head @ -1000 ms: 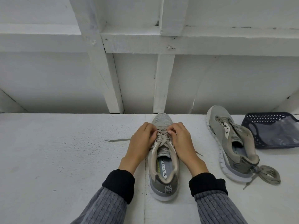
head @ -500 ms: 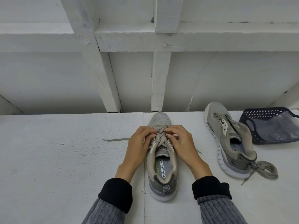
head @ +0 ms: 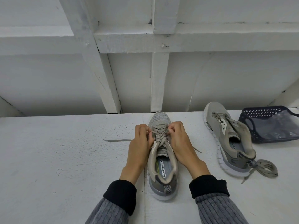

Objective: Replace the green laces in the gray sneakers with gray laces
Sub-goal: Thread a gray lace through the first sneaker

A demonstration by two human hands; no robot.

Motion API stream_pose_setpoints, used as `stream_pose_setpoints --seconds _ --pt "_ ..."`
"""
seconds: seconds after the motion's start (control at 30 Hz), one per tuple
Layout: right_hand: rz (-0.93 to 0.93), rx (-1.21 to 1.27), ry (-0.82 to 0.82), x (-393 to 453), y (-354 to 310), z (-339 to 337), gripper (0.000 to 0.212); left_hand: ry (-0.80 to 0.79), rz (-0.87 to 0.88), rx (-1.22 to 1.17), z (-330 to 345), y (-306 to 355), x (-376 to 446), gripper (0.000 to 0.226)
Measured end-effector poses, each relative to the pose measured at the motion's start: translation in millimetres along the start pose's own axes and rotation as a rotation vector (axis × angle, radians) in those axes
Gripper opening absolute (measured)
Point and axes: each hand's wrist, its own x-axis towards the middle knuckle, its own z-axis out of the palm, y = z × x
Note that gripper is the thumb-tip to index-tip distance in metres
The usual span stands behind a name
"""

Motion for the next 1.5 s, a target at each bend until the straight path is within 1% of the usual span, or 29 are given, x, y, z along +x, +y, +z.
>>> stream_pose_setpoints --seconds 0.07,0.13,0.2,0.27,0.33,0.5,0.67,0.77,0.83,0.9,1.0,1.07,1.13,1.23,1.3,1.4,1.43,1.5 --pt "0.001 0.013 0.013 0.4 0.8 -1.8 0.009 -0.006 -0.023 -0.074 -1.9 -0.7 0.3 0.012" --pt "0.018 0.073 0.037 0.5 1.8 -4.8 0.002 -0.008 -0.068 -0.194 -6.1 -1.9 0.8 0.011" --pt "0.025 0.113 0.017 1.0 3.7 -8.6 0.005 -0.036 -0.047 -0.244 -9.0 -6.5 2.1 0.01" --pt "0.026 0.105 -0.037 1.7 6.3 -11.7 0.013 -0.094 0.032 -0.206 -10.9 -10.9 3.6 0.011" --pt "0.015 0.074 -0.075 2.2 7.8 -13.4 0.018 -0.133 0.073 -0.177 -12.3 -13.2 6.5 0.015" --pt "-0.018 0.075 -0.079 1.3 4.7 -13.7 0.018 -0.185 0.178 -0.026 -16.1 -12.0 9.4 0.013" --pt "-0.039 0.074 -0.13 0.6 5.0 -18.2 0.02 -0.25 0.201 0.04 -20.8 -9.0 11.6 0.013" --pt "-0.075 0.034 -0.115 0.3 1.1 -15.4 0.016 -0.261 0.205 0.09 -21.6 -8.2 14.3 0.013" --pt "-0.12 -0.003 -0.095 -3.5 -0.9 -12.9 0.013 -0.245 0.196 0.115 -20.8 -8.7 13.2 0.013" --pt "-0.155 -0.011 -0.036 -9.3 -1.5 -10.0 0.009 -0.184 0.192 0.148 -17.3 -8.5 9.1 0.011" --pt "-0.139 0.02 0.047 -14.7 0.4 -5.6 0.008 -0.099 0.13 0.064 -10.7 -9.5 0.4 0.009" --pt "-0.106 0.047 0.039 -14.6 3.3 -5.7 0.011 -0.085 0.095 -0.031 -9.3 -13.0 -2.8 0.01" --pt "-0.055 0.105 -0.008 -12.0 6.5 -9.0 0.015 -0.105 0.058 -0.135 -10.7 -16.0 -3.6 0.009" --pt "-0.013 0.144 -0.031 -6.7 5.8 -13.0 0.014 -0.089 0.024 -0.201 -12.5 -13.1 -2.4 0.008" --pt "-0.048 0.092 -0.005 -6.3 2.0 -10.9 0.011 -0.061 0.04 -0.203 -11.7 -7.9 -3.0 0.007" --pt "-0.12 -0.023 0.088 -14.6 -4.9 -3.6 0.008 -0.002 0.035 -0.127 -7.4 -6.2 -8.2 0.002" --pt "-0.119 -0.028 0.118 -17.7 -5.1 -1.7 0.008 0.013 0.016 -0.117 -5.8 -6.7 -10.3 0.002" --pt "-0.05 0.028 0.133 -20.1 -4.5 -0.4 0.01 0.019 -0.016 -0.137 -5.0 -6.6 -11.6 0.003"
